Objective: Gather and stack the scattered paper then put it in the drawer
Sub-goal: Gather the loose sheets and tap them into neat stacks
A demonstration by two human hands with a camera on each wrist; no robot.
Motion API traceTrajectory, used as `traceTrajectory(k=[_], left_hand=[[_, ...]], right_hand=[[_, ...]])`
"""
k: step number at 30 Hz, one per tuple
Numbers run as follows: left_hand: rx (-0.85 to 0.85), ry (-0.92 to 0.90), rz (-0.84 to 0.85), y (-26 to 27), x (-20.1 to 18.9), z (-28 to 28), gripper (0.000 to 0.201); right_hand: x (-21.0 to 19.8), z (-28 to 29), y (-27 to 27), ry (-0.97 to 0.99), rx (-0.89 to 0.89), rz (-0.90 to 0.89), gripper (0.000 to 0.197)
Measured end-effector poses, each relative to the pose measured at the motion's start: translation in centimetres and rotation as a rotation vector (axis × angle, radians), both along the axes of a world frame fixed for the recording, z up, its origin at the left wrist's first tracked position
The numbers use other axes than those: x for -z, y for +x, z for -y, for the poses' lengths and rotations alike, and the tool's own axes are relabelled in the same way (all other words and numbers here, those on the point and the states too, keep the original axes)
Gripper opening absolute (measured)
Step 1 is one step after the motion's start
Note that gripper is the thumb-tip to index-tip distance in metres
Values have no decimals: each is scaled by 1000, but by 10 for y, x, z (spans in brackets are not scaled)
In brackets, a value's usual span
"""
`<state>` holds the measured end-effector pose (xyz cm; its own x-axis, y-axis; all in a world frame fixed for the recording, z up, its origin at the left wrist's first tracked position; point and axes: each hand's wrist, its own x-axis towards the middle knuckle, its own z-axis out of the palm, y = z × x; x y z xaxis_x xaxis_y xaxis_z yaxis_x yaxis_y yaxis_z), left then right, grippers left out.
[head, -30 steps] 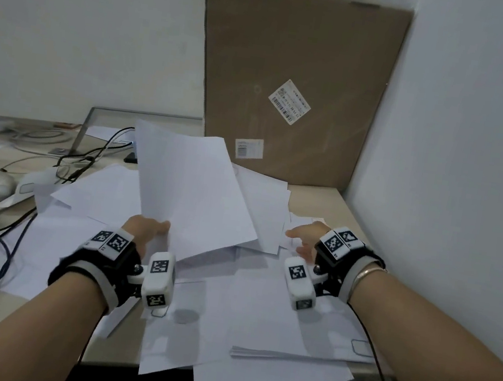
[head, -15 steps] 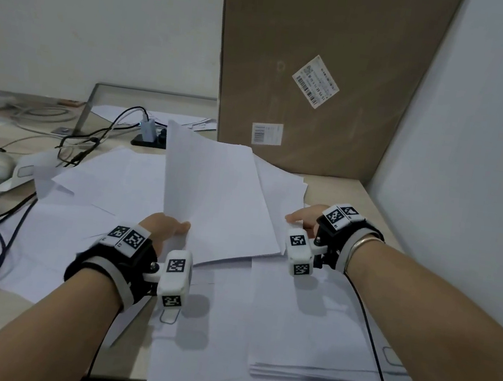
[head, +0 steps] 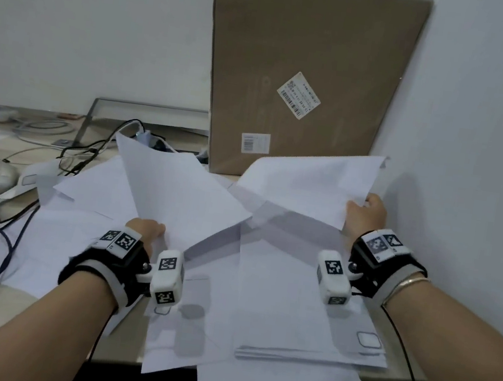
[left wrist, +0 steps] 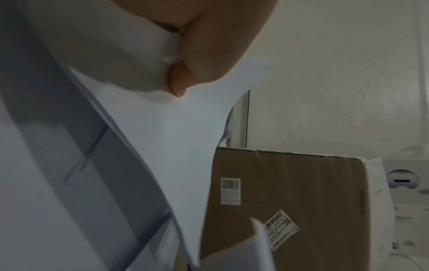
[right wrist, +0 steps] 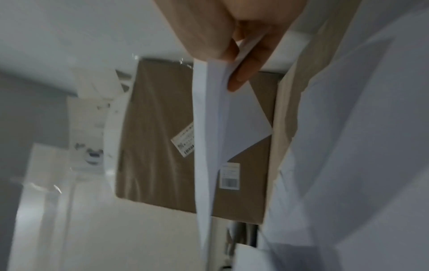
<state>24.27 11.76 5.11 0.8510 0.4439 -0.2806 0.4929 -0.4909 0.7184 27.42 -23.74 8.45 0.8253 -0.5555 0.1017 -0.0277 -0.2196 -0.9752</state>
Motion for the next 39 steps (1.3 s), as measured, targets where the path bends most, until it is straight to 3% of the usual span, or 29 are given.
traceTrajectory(k=[2,4,7,10,12,15,17,19,22,24,26,31,39], left_hand=[[77,118,-13,-12,-6,11,39],[144,97,23,-24,-11,20,42],[27,-240,57,-37,-18,38,43],[120,-586,69,-45,-22,53,23],[191,-683,46,-55,-28,62,22],[278,-655,29,-59,-27,71,49],[328,-611,20,-60,-24,75,54],[384,-555,8,-63,-21,79,54],[421,-707,-2,-68,-17,85,40],[454,-721,-3,-71,-17,85,35],[474,-719,34,-73,-17,84,33],[499,-741,89,-78,-20,81,18],[534,-793,285,-62,-60,94,29]], right_hand=[[-14,5,-14,209,-28,67,13],[-28,8,-27,316,-129,90,20],[-36,7,-43,280,-289,26,21],[-23,12,-54,136,-341,-89,19],[-11,14,-64,51,-381,-183,15],[4,19,-73,-69,-405,-316,16],[13,20,-77,-136,-416,-375,14],[20,21,-78,-175,-442,-402,8],[24,22,-78,-175,-483,-435,22],[18,23,-85,-150,-497,-450,8],[13,25,-91,-1,-557,-463,4],[1,29,-96,384,-718,-355,30],[-38,17,-86,398,-652,45,39]])
